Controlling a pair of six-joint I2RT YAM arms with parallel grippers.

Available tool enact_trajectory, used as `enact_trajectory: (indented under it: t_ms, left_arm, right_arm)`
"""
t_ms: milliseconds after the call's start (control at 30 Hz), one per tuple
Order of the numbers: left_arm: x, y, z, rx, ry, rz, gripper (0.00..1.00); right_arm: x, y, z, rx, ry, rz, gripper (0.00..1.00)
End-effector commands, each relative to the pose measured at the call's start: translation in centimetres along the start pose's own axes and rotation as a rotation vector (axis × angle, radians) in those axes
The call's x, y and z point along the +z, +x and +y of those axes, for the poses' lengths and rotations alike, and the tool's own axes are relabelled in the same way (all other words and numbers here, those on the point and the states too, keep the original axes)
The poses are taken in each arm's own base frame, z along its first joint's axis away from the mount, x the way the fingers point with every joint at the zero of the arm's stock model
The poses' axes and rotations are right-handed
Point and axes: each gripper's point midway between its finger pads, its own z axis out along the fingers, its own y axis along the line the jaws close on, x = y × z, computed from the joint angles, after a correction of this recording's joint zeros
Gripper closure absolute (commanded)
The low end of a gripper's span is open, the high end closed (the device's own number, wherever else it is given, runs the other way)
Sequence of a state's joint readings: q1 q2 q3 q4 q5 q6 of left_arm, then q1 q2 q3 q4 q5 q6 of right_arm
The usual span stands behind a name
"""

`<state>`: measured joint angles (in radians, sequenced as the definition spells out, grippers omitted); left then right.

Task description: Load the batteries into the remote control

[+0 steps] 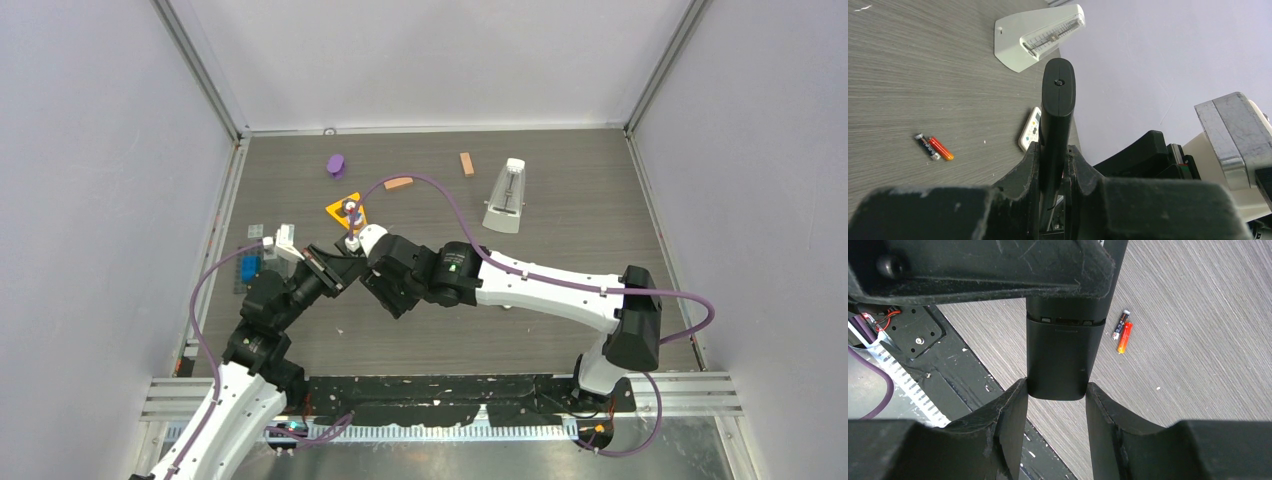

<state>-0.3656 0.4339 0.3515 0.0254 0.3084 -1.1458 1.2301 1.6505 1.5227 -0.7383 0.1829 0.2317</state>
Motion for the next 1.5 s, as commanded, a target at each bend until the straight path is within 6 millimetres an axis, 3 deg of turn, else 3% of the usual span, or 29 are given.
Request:
enact_trajectory:
  t_ms: [0,667,1000,1467]
  left_arm:
    - [-0.8,1.6,-3.5,-0.074,0.141,0.102,1.0]
    - [-0.7,1.8,-1.8,-0.133,0.067,0.09,1.0]
    - [-0.6,1.9,-1.1,-0.166,0.044,0.082,1.0]
    - [-0.3,0.7,0.1,-0.18,-0.028,0.012,1.0]
  right_arm:
    - [0.1,-6.7,0.5,0.058,-0.007,-0.227,0.55]
    - [0.8,-6.6,-0.1,0.051,0.029,-0.223,0.47]
    - [0.9,-6.4,-0.3,0.058,0.036,-0.216,0.52]
    - [-1.8,-7.7,-0.7,0.106,0.029,-0.3,0.27]
